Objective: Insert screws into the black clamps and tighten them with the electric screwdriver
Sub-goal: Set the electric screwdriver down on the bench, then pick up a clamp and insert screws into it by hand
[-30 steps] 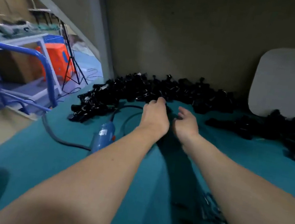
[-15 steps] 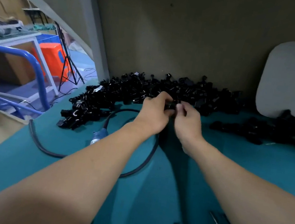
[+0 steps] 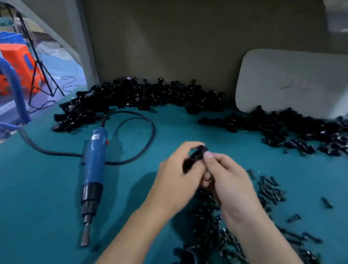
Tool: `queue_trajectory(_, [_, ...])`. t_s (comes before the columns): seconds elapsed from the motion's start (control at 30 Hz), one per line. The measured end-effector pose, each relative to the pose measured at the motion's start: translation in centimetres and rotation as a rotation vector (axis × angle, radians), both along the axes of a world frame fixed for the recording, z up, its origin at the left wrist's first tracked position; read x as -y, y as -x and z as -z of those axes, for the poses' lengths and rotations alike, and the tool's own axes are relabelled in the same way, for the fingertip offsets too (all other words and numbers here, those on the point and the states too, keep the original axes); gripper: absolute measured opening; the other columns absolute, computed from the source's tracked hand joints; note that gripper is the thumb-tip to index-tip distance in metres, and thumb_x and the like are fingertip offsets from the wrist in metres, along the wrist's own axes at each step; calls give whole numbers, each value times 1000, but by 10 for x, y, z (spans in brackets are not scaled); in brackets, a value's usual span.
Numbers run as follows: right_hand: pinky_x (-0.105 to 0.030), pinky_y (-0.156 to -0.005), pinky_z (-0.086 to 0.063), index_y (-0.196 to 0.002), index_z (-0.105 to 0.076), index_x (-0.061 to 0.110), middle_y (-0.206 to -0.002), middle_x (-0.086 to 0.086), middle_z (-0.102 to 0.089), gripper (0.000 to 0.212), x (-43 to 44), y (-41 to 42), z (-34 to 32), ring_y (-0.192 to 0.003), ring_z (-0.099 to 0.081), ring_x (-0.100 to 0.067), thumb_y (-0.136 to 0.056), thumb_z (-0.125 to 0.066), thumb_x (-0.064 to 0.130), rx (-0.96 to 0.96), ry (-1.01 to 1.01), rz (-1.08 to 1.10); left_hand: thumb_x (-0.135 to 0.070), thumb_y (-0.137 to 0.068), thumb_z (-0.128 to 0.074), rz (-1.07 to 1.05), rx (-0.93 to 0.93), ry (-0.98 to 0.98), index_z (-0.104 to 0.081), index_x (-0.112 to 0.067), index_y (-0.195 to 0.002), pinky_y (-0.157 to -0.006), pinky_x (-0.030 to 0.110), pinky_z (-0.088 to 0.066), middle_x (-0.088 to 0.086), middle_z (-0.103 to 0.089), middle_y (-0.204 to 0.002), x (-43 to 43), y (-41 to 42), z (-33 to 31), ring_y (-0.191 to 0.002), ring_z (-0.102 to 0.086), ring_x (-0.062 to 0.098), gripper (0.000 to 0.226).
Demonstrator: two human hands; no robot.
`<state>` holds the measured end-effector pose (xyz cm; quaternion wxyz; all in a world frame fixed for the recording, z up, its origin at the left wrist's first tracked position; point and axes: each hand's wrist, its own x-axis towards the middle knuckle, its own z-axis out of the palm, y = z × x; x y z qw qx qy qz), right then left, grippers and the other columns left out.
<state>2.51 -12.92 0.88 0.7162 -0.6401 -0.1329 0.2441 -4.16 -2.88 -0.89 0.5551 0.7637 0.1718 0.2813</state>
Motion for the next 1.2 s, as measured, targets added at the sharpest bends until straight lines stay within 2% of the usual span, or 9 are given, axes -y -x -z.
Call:
queue_trajectory(0.1, [-26, -72, -54, -118, -64, 25, -102, 5, -66, 19, 19, -12, 3, -81, -67, -10, -99, -66, 24, 110, 183, 66, -41, -79, -53, -131, 37, -24, -67, -47, -109, -58, 29, -51, -9, -59, -65, -6, 14, 20, -57, -52, 11, 34])
queue_trajectory(0.17, [-16, -60, -51, -130, -54, 32, -119, 11, -61, 31, 32, -33, 5, -83, -66, -6, -100, -62, 25, 163, 283, 149, -43, -79, -51, -173, 50, -50, -67, -47, -114, -46, 22, -37, -11, -51, -60, -10, 23, 30, -49, -40, 5, 38])
queue_trajectory(0.33, [-17, -55, -44, -146, -48, 24, -140, 7, -55, 47, 48, -106, 16, -72, -59, 1, -101, -53, 15, 261, 452, 268, -45, -80, -54, -292, 59, -51, -65, -47, -115, -39, 22, -33, 1, -61, -69, -14, 27, 36, -46, -42, 8, 37])
queue_trajectory(0.43, [-19, -45, -42, -154, -39, 16, -135, -2, -51, 56, 42, -145, 20, -59, -57, -8, -99, -50, 10, 440, 636, 224, -52, -81, -57, -361, 32, -43, -62, -49, -122, -50, 24, -46, -2, -71, -75, -16, 26, 40, -53, -57, 21, 41])
queue_trajectory(0.53, [-41, -78, -57, -151, -43, 8, -151, -12, -40, 54, 31, -178, 23, -103, -66, -33, -98, -52, 8, 596, 782, 208, -63, -81, -60, -398, 2, -47, -59, -50, -129, -74, 40, -59, -13, -78, -90, -19, 26, 46, -74, -73, 13, 49])
queue_trajectory(0.7, [-48, -99, -47, -135, -57, 7, -138, -16, -52, 42, 8, -227, 31, -121, -51, -38, -94, -54, 14, 798, 963, 239, -66, -78, -70, -391, 20, -17, -58, -45, -137, -88, 39, -62, -15, -79, -105, -19, 20, 53, -101, -75, 5, 64])
queue_trajectory(0.83, [-49, -108, -31, -139, -49, 13, -141, -16, -47, 51, -14, -263, 31, -133, -38, -39, -90, -58, 25, 868, 1100, 269, -53, -80, -83, -413, 60, -15, -59, -39, -138, -92, 28, -55, -9, -80, -103, -17, 18, 58, -100, -76, 8, 64])
queue_trajectory(1.0, [-56, -115, -22, -157, -23, 26, -165, -10, -20, 70, -34, -304, 28, -148, -22, -39, -94, -53, 29, 786, 1249, -21, -26, -78, -80, -429, 88, -78, -67, -35, -127, -90, 23, -56, -2, -81, -91, -17, 13, 64, -82, -77, 11, 52])
queue_trajectory(1.2, [-50, -101, -34, -133, -57, 23, -133, -14, -51, 43, -34, -317, 35, -126, -44, -42, -90, -57, 14, 1000, 1171, 167, -26, -76, -71, -408, 126, -74, -67, -34, -127, -87, 19, -56, 0, -80, -89, -17, 15, 62, -80, -75, 10, 52])
